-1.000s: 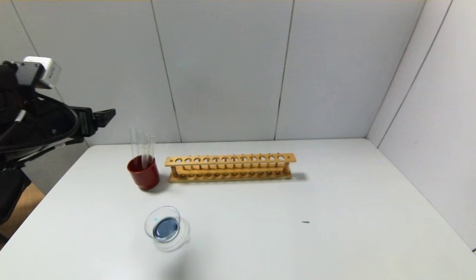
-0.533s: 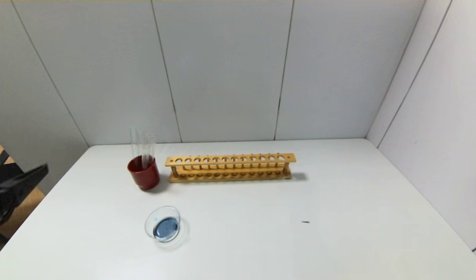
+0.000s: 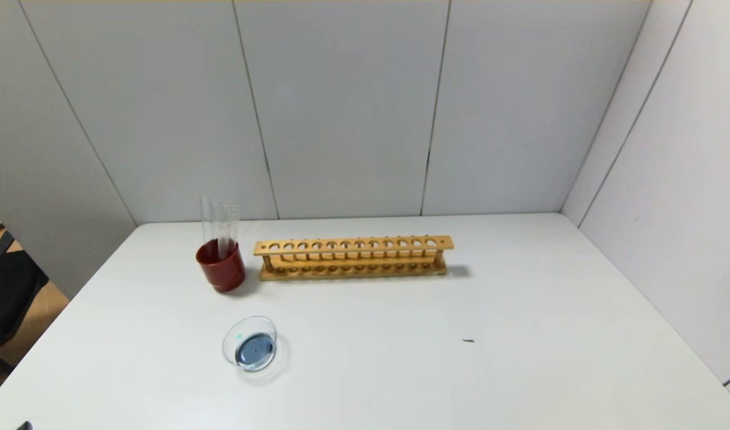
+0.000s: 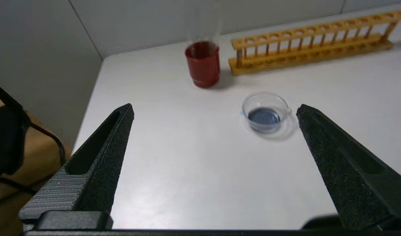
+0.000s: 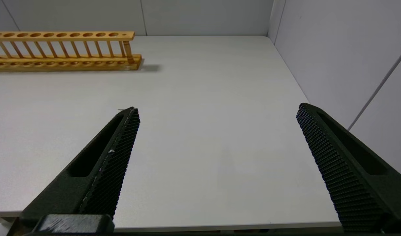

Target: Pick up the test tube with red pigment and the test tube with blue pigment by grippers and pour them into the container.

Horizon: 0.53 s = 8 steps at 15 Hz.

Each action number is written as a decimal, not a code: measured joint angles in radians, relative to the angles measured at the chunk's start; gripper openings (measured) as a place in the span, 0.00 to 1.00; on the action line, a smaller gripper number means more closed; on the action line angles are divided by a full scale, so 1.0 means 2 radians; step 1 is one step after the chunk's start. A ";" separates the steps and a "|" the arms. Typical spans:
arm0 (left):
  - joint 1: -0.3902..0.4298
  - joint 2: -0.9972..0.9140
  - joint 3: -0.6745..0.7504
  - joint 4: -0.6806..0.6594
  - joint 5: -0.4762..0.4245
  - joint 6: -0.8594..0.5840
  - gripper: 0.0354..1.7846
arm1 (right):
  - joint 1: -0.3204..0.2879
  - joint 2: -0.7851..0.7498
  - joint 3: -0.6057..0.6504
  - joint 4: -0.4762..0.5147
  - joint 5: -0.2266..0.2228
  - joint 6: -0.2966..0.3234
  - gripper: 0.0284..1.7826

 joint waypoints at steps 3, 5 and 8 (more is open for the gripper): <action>-0.004 -0.064 0.040 0.013 -0.008 -0.021 0.98 | 0.000 0.000 0.000 0.000 0.000 0.000 0.98; -0.007 -0.104 0.064 0.011 -0.004 -0.027 0.98 | 0.000 0.000 0.000 0.000 0.000 0.000 0.98; -0.009 -0.131 0.116 -0.033 0.020 -0.033 0.98 | 0.000 0.000 0.000 0.000 0.000 0.000 0.98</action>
